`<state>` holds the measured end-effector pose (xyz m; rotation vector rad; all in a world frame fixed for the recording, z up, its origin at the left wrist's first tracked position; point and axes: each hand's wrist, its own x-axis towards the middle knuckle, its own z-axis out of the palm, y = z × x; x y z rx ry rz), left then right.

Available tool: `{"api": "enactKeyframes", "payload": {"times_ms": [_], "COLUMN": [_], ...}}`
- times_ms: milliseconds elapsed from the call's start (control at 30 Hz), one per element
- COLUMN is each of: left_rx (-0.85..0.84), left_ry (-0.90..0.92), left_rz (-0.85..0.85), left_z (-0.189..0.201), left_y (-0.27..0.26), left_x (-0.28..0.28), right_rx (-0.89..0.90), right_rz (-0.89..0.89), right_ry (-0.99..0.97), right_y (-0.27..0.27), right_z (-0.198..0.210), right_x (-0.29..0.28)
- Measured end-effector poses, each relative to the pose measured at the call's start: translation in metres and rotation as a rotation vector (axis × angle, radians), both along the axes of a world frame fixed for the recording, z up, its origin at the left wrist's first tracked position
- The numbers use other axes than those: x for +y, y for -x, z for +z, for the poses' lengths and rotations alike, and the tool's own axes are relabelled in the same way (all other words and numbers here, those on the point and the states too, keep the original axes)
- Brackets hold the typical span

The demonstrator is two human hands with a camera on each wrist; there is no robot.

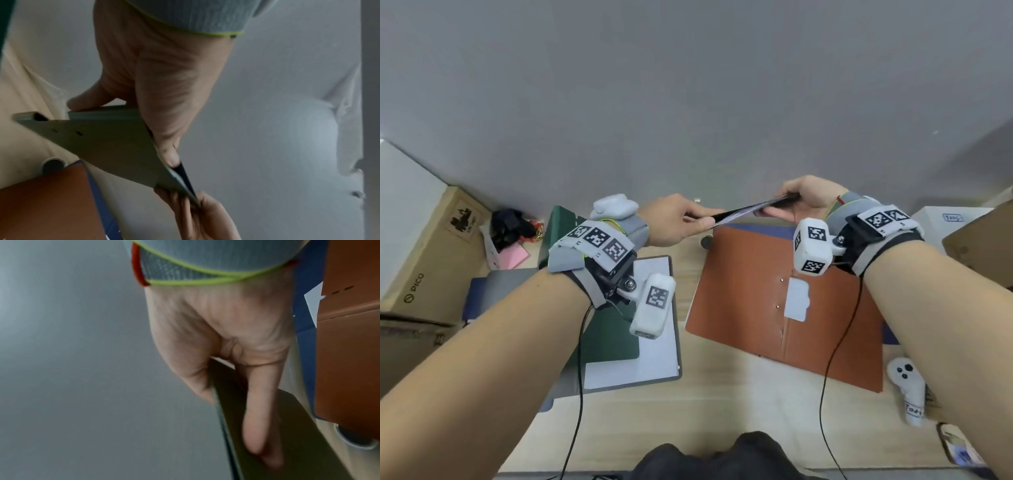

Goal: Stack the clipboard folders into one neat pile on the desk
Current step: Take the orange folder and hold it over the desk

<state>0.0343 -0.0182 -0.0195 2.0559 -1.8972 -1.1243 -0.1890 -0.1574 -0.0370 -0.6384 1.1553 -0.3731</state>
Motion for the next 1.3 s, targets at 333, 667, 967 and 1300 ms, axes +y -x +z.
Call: {"api": "enactKeyframes", "payload": {"times_ms": [333,667,967,1300], "left_rx": [0.19,-0.34,-0.51,-0.171], "left_ry": [-0.463,-0.603,-0.591,-0.386], "left_rz": [0.807,0.575,0.649,0.245], "left_z": [-0.107,-0.223,-0.249,-0.263], "left_y": [0.026,0.044,0.057,0.114], "left_x": [0.028,0.051,0.058,0.041], "right_rx": [0.019,0.641,0.91,0.65], "right_rz": [0.235,0.908,0.528,0.212], "right_ry": [-0.146,-0.011,0.183,-0.098], "right_y": [0.06,0.067,0.086,0.101], "right_z": [-0.104,-0.197,-0.228,-0.233], "right_x": [0.05,0.09,0.068,0.06]}}
